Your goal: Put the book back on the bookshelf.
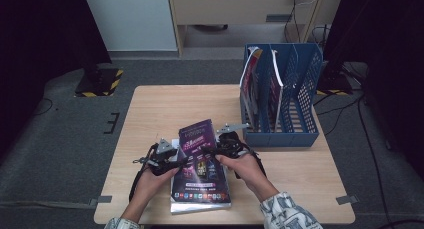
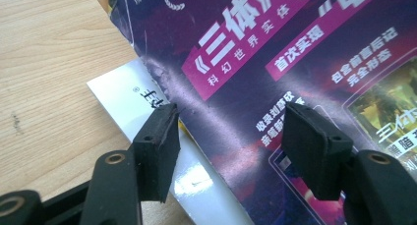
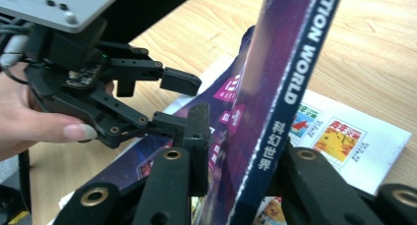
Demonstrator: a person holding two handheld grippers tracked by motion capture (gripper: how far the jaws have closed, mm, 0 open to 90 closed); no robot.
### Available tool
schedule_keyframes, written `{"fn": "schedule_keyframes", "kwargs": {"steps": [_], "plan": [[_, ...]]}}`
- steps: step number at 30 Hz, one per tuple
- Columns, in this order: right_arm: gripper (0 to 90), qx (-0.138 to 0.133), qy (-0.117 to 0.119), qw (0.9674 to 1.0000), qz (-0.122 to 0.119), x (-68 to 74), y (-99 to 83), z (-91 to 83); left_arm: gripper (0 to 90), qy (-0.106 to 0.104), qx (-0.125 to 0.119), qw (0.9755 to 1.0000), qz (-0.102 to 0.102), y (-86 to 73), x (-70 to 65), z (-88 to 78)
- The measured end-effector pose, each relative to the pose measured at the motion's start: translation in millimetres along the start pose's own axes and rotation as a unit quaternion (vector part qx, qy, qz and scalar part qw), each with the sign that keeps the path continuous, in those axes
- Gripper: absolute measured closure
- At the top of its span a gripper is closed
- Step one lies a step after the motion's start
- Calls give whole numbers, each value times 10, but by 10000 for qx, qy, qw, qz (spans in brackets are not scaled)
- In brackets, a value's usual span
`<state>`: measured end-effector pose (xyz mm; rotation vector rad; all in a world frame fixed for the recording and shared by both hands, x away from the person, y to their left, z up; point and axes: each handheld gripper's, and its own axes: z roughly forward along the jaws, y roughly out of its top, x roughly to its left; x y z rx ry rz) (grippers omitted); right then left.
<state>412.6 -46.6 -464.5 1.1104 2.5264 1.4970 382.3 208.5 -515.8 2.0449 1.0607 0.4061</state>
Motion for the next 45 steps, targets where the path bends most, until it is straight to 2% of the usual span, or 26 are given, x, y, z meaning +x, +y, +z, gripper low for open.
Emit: {"fn": "schedule_keyframes", "kwargs": {"steps": [6, 12, 15, 20, 24, 28, 34, 39, 40, 41, 45], "plan": [[640, 360, 84, 9993, -41, 0, 69, 52, 390, -8, -24, 10000, -17, -6, -13, 6], [594, 754, -18, 9970, -151, -3, 115, 148, 385, 2, -30, 10000, -15, -8, -15, 7], [608, 862, -72, 9961, -172, -20, 111, 212, 383, 13, -33, 10000, -9, -8, -17, 8], [693, 919, -141, 9955, -160, -36, 85, 286, 375, -11, -25, 10000, -4, -7, -21, 7], [771, 784, -134, 9968, -18, -56, 63, 266, 338, -13, 21, 10000, -1, 9, -9, -14], [788, 590, -156, 9981, -119, -13, 49, 230, 316, 8, -21, 10000, 34, 26, 7, -67], [804, 110, -85, 9994, -319, 81, 89, 82, 305, 141, -369, 9991, -130, 45, 90, -206], [812, -401, -154, 9977, -516, 128, 145, -118, 301, 281, -554, 9977, -282, 43, 178, -296], [812, -401, -154, 9977, -516, 128, 145, -118, 301, 328, -595, 9972, -324, 40, 198, -314], [817, -574, -191, 9963, -614, 135, 165, -195, 300, 368, -616, 9968, -350, 37, 218, -329], [827, -890, -267, 9927, -772, 151, 193, -328, 299, 469, -687, 9953, -488, 22, 270, -355]]}}
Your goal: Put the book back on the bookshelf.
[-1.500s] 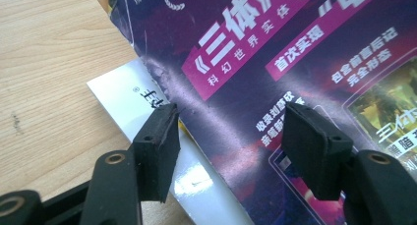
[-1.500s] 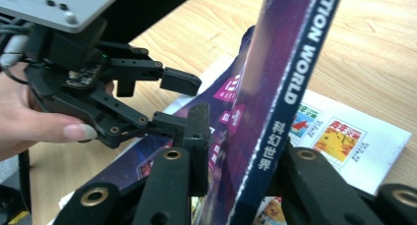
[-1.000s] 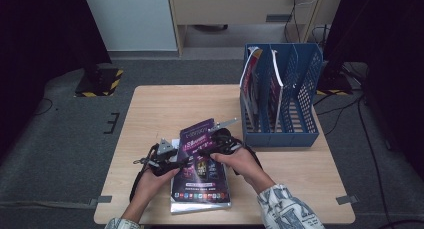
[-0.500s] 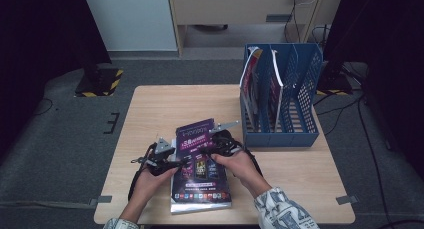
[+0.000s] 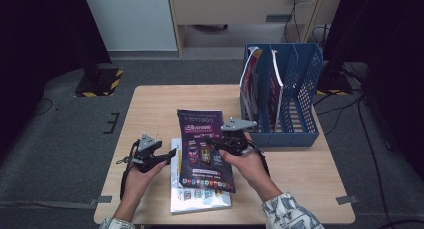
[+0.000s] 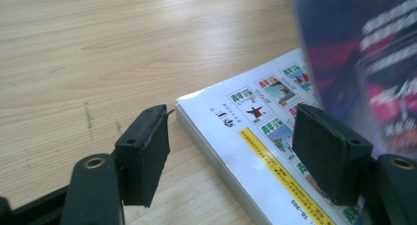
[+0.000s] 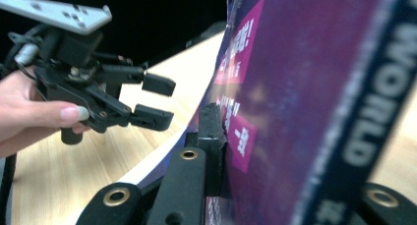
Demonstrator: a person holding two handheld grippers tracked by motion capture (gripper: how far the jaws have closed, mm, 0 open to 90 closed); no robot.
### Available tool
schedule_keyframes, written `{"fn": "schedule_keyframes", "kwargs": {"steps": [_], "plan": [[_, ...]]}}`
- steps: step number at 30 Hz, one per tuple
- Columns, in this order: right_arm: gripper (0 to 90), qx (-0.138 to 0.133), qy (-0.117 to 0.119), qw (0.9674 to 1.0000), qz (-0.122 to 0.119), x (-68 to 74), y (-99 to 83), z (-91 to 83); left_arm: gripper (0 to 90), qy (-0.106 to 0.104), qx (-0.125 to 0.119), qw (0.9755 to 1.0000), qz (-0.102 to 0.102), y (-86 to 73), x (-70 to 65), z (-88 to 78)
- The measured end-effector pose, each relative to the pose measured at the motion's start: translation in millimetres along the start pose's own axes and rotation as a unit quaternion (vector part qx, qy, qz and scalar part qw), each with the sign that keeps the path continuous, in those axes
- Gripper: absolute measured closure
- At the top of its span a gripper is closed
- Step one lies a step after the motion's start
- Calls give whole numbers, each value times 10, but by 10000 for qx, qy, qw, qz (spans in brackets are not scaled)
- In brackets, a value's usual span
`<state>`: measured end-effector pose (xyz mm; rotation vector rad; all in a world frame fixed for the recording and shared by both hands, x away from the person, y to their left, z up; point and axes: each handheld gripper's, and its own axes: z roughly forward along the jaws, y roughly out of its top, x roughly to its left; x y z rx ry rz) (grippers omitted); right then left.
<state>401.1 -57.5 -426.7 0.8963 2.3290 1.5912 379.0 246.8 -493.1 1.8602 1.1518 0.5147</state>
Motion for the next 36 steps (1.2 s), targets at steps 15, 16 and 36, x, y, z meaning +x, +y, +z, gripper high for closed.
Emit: {"fn": "schedule_keyframes", "kwargs": {"steps": [15, 16, 36], "plan": [[841, -722, -223, 9971, -134, -66, 140, -283, 289, 18, 52, 9999, 99, 0, -23, 25], [841, -730, -219, 9970, -162, -73, 145, -290, 289, 18, 54, 9999, 102, 0, -24, 25], [843, -982, -457, 9930, -461, -36, 196, -379, 286, 36, 87, 9998, 160, -2, -30, 33]]}}
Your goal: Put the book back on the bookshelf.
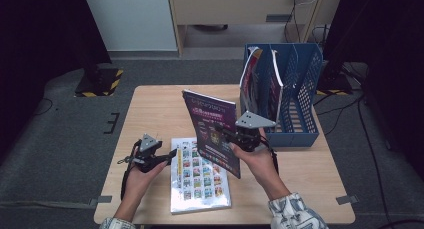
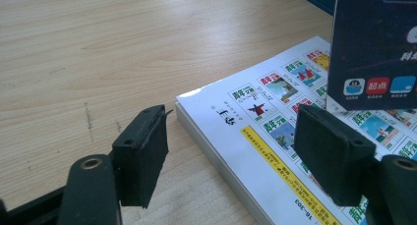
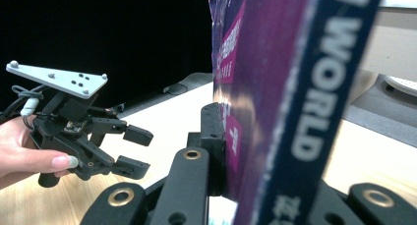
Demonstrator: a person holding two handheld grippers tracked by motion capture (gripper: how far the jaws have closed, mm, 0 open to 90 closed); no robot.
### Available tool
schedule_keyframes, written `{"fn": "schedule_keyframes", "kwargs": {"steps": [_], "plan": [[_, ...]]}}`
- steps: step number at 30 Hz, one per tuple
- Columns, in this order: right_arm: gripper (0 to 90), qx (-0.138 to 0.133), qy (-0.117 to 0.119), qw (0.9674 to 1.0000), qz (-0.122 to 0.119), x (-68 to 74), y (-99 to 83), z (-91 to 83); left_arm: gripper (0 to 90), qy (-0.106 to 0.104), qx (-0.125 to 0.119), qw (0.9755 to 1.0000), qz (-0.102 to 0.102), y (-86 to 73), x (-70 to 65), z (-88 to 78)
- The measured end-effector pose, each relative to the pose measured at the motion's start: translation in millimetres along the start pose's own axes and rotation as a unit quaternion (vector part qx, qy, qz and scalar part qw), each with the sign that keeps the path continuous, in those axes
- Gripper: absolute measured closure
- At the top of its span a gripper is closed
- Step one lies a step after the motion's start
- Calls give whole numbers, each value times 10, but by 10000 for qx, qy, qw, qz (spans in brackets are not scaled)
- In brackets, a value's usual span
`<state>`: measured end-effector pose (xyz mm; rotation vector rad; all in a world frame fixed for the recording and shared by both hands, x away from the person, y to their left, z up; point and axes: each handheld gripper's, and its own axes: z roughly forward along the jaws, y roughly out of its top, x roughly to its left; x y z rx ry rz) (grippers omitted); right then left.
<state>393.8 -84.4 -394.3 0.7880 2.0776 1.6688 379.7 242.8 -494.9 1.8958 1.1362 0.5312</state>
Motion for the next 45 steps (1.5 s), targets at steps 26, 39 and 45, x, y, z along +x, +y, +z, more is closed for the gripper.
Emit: {"fn": "schedule_keyframes", "kwargs": {"steps": [26, 39, 45], "plan": [[843, -96, -130, 9998, 84, -64, -5, -71, 282, 19, -22, 10000, -44, -3, 15, 0], [843, -177, -148, 9996, 132, -62, 10, -150, 282, 65, -43, 10000, -32, 3, 39, -18], [843, -214, -140, 9996, 138, -58, 24, -199, 282, 63, -56, 10000, -34, 7, 40, -19]]}}
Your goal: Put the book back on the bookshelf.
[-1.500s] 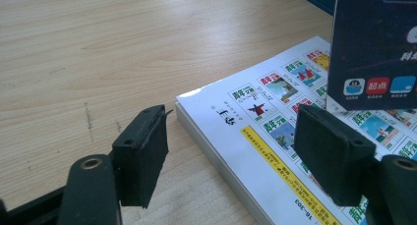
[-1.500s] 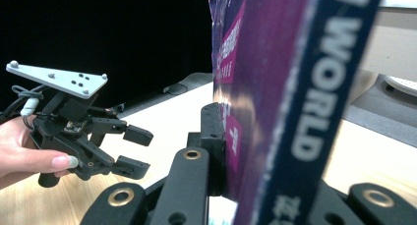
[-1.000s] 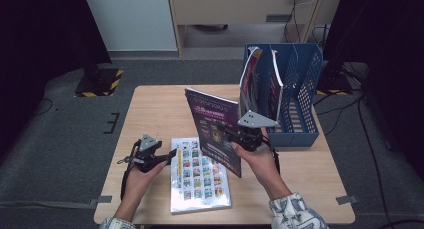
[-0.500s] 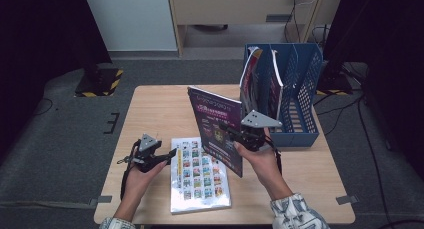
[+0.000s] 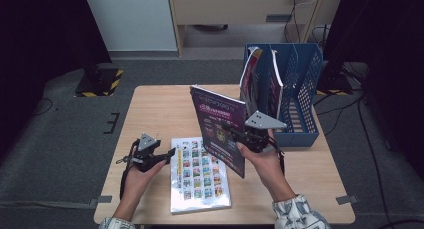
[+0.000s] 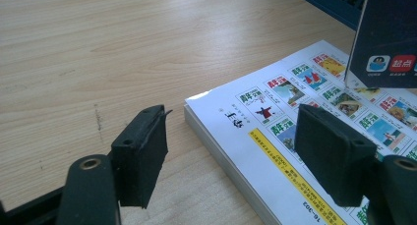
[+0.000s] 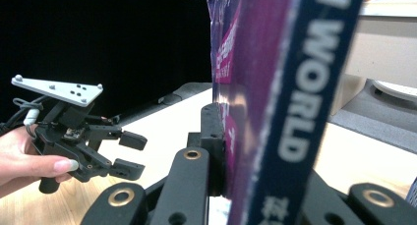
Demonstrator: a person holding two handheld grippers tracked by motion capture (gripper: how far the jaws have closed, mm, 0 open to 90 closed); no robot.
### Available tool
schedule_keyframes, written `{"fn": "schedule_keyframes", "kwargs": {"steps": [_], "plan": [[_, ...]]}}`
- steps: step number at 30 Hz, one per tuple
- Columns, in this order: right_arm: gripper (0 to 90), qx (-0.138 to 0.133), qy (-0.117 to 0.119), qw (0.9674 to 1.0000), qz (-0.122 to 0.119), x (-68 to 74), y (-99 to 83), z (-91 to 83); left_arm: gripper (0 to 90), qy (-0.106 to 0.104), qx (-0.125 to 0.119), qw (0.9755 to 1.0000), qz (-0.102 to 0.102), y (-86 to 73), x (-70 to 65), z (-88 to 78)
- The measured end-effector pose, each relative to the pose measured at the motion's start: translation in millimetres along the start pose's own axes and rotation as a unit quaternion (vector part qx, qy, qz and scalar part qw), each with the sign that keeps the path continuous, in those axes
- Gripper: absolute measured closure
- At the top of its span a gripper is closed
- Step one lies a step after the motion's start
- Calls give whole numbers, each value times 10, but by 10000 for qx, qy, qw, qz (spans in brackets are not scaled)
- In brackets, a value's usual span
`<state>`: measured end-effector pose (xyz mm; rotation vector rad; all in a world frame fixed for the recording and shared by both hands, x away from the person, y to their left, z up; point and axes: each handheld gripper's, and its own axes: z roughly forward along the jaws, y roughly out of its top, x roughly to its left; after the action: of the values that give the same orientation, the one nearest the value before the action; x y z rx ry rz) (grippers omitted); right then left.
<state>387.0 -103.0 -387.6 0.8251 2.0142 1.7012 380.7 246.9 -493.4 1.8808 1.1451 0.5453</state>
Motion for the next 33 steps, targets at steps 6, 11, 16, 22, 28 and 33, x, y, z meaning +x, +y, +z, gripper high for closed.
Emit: {"fn": "schedule_keyframes", "kwargs": {"steps": [6, 11, 16, 22, 28, 33], "plan": [[843, -62, -11, 10000, 37, -22, 30, -62, 282, -15, -1, 10000, 5, 1, -2, 1], [843, -121, -38, 9999, 71, -61, 55, -139, 281, -16, -9, 10000, -16, -4, 5, -6], [843, -145, -66, 9998, 80, -108, 86, -227, 282, 1, -6, 10000, 8, -8, 14, -22], [844, -245, -28, 9996, 112, -149, 136, -396, 282, 16, -3, 10000, -20, 8, 17, -1], [843, -243, -87, 9997, 57, -170, 123, -583, 282, -23, -19, 10000, -16, 28, -4, 35], [844, -161, -115, 9998, 15, -188, 46, -706, 279, -77, -24, 10000, -6, 51, -18, 83]]}}
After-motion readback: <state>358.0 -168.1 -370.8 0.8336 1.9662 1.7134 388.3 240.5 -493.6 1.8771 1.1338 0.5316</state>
